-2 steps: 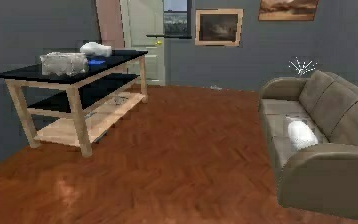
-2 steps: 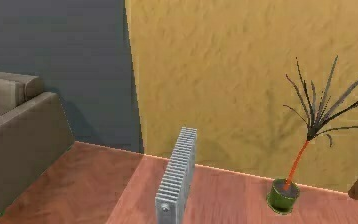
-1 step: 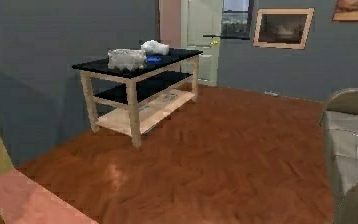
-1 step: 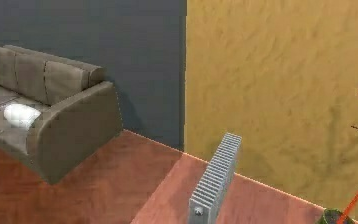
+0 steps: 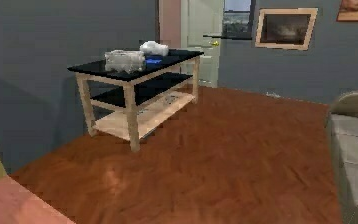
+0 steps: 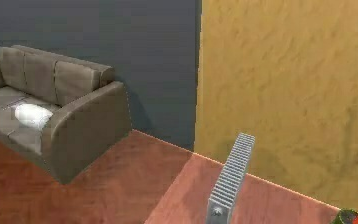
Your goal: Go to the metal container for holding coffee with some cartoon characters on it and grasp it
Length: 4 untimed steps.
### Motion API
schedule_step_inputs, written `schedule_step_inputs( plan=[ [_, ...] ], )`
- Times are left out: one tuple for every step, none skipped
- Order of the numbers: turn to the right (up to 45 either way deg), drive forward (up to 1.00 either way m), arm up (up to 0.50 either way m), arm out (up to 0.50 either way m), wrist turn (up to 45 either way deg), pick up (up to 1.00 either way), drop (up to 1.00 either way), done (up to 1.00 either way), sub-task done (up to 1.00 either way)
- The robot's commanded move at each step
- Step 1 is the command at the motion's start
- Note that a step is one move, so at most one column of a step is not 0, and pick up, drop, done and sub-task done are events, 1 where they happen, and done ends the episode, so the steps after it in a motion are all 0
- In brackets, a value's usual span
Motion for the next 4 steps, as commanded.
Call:
schedule_step_inputs(
  plan=[
    [-45.0, 0.0, 0.0, 0.0, 0.0, 0.0, 0.0, 0.0, 0.0],
    [-45.0, 0.0, 0.0, 0.0, 0.0, 0.0, 0.0, 0.0, 0.0],
    [-6.0, 0.0, 0.0, 0.0, 0.0, 0.0, 0.0, 0.0, 0.0],
    [0.0, 0.65, 0.0, 0.0, 0.0, 0.0, 0.0, 0.0, 0.0]
  ],
)
